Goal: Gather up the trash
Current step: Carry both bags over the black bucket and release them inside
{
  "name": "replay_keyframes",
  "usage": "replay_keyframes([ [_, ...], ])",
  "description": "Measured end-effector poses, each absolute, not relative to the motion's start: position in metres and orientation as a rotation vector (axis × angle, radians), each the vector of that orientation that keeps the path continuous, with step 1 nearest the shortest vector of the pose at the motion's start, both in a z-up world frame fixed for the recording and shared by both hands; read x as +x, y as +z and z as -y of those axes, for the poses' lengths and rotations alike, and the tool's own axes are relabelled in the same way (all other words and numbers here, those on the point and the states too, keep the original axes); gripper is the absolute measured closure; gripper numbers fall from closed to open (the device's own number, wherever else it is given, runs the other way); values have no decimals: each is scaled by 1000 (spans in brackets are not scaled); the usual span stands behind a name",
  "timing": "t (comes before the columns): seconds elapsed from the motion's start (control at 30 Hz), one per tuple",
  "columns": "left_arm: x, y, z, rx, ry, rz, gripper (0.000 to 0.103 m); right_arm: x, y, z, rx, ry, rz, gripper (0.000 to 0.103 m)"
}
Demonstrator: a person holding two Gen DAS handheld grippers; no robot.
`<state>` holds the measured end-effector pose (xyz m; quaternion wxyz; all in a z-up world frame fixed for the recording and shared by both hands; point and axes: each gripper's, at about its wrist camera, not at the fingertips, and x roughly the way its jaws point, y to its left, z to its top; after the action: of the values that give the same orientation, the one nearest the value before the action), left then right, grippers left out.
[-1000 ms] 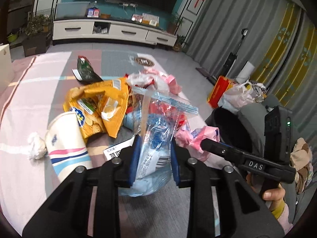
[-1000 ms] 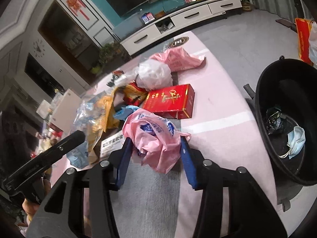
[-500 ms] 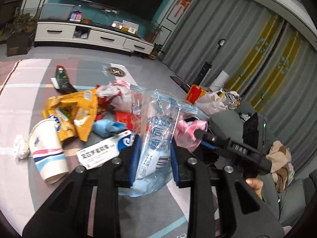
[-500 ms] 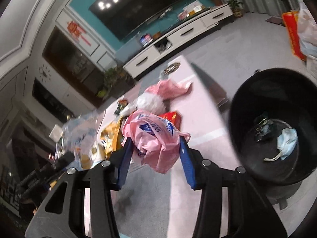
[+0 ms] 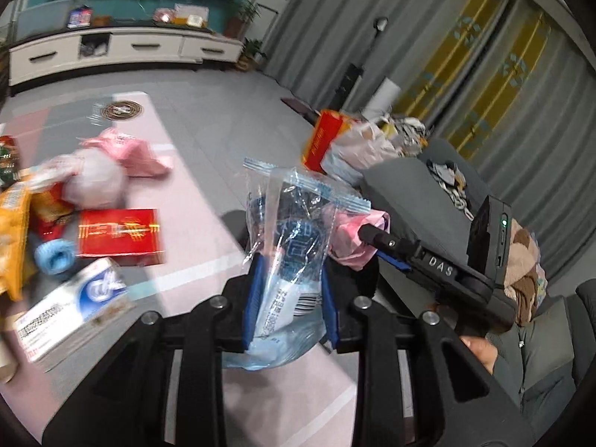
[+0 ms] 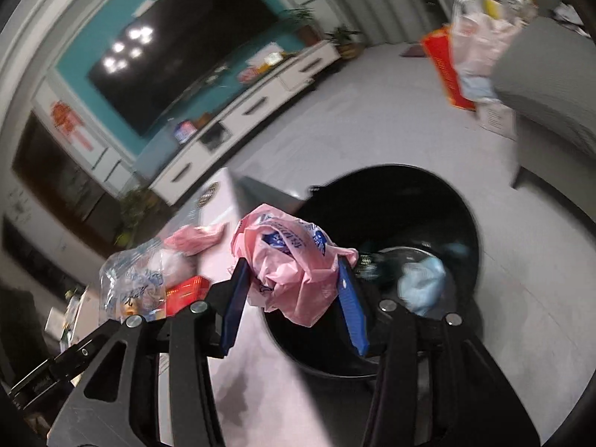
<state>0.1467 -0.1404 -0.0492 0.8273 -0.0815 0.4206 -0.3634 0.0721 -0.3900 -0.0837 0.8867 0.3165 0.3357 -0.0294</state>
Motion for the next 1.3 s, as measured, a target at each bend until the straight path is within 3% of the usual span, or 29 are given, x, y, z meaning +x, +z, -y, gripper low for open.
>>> replay_keyframes([
  [0.43, 192, -92, 238, -115, -748, -1025, 72, 65, -114, 428, 736, -214, -767, 54],
  [0.53, 198, -99, 245, -127, -738, -1037, 65, 64, -116, 434, 750, -233, -772, 49],
  [0.67, 203, -104, 246, -175, -737, -1041, 32, 67, -119, 436, 764, -243, -799, 44],
  [1.3, 165, -89, 188, -124, -643, -982, 14, 78, -110, 415, 715, -199, -813, 40],
])
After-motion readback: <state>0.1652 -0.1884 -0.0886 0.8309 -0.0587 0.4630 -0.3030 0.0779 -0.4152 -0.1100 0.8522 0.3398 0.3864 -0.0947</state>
